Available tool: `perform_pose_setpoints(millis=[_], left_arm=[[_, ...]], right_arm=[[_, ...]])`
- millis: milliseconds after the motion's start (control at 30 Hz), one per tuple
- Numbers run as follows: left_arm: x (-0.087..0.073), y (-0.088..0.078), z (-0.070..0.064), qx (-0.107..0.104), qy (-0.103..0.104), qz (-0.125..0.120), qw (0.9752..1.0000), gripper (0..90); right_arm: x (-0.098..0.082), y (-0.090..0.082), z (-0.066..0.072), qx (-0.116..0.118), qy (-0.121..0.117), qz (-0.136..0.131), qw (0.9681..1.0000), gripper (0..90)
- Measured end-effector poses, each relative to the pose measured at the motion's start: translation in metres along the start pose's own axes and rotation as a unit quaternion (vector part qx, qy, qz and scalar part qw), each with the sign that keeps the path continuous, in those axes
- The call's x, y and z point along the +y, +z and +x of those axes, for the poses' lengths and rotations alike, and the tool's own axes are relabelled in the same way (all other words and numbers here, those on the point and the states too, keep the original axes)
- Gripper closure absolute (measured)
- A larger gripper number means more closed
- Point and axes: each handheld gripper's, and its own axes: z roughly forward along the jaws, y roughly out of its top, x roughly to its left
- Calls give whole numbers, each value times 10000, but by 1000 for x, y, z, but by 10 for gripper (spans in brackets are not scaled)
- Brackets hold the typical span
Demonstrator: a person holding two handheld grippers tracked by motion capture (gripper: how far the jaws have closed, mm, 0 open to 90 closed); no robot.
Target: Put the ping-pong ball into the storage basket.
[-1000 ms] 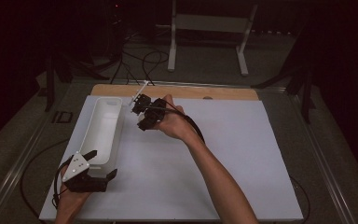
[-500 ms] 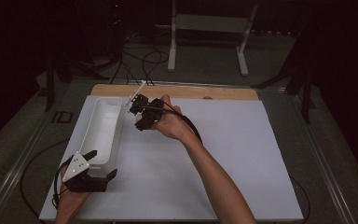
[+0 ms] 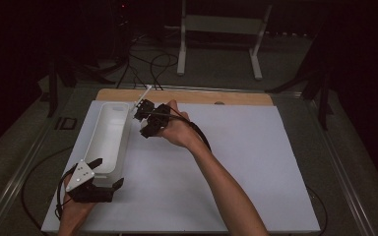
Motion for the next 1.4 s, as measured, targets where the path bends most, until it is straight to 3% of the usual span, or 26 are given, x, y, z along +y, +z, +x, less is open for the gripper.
perform_pose_setpoints(millis=[1400], left_arm=[[0,0,0,-9,15,-2,10000,1]], right_arm=[[12,12,13,66,-64,-121,9999,502]])
